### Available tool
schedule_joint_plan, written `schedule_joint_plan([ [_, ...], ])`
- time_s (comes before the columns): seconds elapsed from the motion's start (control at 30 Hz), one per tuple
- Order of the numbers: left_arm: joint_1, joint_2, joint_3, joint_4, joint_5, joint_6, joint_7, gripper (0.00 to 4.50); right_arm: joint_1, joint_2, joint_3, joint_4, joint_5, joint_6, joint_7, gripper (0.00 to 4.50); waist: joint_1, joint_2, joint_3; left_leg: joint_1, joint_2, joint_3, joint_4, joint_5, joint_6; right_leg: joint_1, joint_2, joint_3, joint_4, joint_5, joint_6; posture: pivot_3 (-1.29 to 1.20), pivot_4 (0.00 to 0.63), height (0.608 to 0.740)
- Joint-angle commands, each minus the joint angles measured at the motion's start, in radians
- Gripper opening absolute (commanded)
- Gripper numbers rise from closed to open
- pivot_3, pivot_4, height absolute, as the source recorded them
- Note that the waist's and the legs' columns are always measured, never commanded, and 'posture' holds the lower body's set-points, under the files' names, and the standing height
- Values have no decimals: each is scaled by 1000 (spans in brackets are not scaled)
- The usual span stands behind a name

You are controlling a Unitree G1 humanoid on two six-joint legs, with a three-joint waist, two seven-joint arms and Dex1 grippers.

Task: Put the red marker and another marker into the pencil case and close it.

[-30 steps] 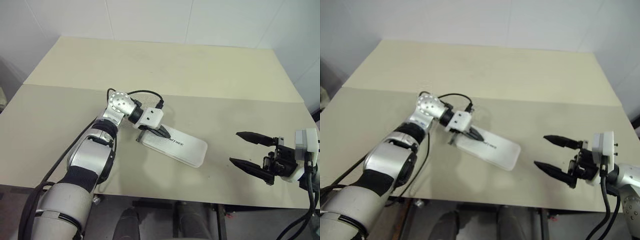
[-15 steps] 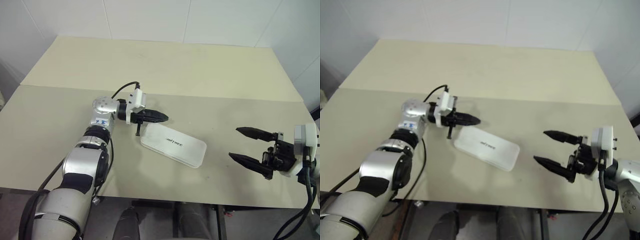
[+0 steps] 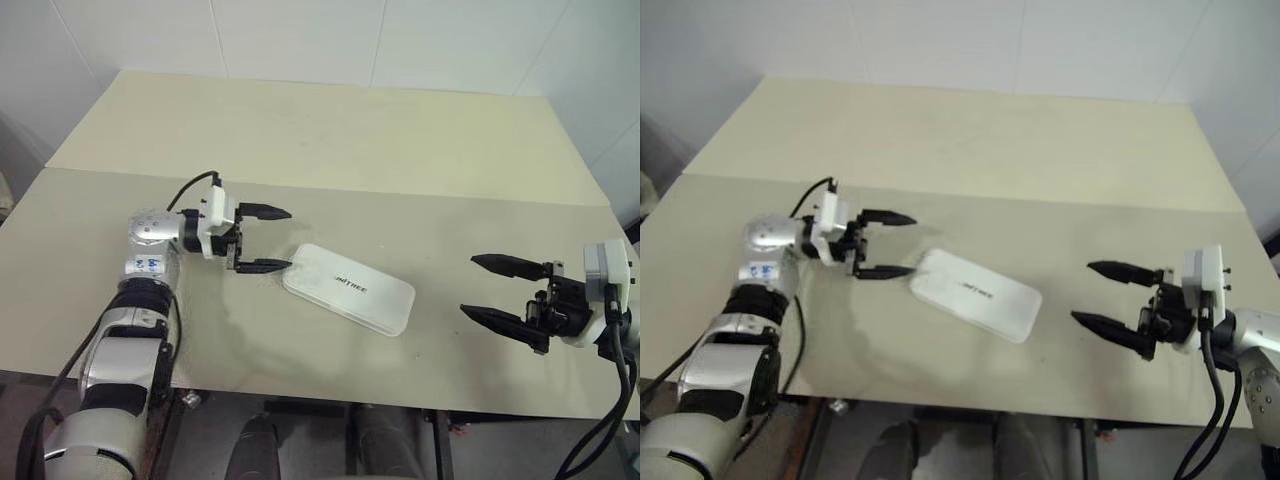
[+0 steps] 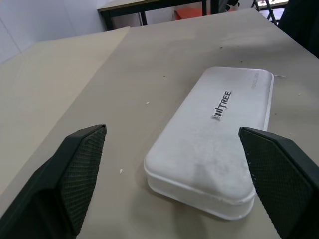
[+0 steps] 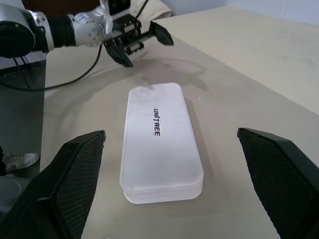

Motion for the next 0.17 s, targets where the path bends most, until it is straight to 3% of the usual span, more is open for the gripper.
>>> schedule_joint_plan([
  [0.03,5,3,15,-54,-38,8,-62,4485,28,4,-39,-57,28,7,-11,4500,1,0,0,0,0,0,0,0,0,0,0,0,0,0,0,0,150,740],
  [0.17,-9,-8,28,-53,-39,-7,-17,4485,19,12,-31,-54,27,0,-28,4500,0,0,0,0,0,0,0,0,0,0,0,0,0,-1,-3,0,150,740],
])
